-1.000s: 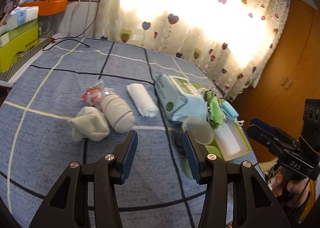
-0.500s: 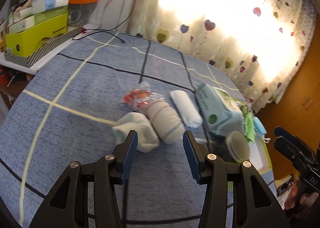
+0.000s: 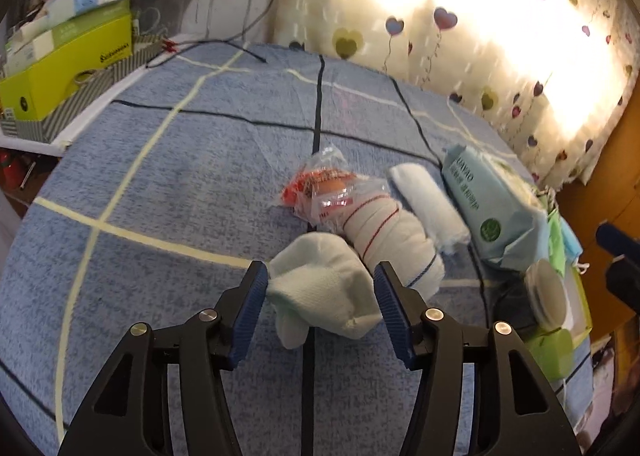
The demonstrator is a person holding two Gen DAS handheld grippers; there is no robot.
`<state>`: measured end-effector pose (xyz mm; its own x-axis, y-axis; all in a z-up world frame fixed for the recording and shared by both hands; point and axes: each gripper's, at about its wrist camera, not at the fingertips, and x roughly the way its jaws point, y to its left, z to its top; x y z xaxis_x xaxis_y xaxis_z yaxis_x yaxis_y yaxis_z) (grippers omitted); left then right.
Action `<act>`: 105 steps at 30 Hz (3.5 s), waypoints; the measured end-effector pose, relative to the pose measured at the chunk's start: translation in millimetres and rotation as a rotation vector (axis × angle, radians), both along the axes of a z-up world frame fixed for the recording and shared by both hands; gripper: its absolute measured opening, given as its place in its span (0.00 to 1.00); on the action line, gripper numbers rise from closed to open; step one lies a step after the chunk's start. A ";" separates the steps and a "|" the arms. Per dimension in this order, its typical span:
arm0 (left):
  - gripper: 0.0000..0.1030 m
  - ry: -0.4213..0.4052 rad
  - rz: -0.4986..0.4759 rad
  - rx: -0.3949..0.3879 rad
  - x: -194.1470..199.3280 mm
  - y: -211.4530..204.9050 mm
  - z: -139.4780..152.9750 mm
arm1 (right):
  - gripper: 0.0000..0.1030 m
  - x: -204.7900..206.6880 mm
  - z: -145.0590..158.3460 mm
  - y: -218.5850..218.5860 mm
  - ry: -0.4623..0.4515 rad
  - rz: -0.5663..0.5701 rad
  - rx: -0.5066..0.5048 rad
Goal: Organize soft objects
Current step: 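Grasp the white sock with the left gripper while the right gripper grasps the rolled white sock, then carry the white sock and the bagged rolled sock with both grippers over the box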
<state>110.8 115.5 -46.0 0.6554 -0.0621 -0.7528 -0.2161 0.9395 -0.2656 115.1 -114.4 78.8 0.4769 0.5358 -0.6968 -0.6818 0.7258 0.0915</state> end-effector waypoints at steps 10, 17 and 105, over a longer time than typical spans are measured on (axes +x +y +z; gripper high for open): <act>0.50 0.023 -0.008 -0.019 5.7 -1.7 -20.4 | 0.58 17.7 -18.2 41.1 0.052 0.028 -0.057; 0.32 -0.021 0.016 -0.077 -4.2 8.0 -16.7 | 0.58 28.9 -28.2 68.6 0.085 0.032 -0.084; 0.32 -0.288 0.055 0.033 -87.6 -47.2 73.9 | 0.36 -68.5 31.4 5.3 -0.080 -0.017 0.156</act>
<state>23.1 68.3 27.9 0.8442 0.0009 -0.5360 -0.1868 0.9378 -0.2925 46.6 -109.1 110.2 0.5374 0.6257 -0.5655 -0.6792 0.7185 0.1496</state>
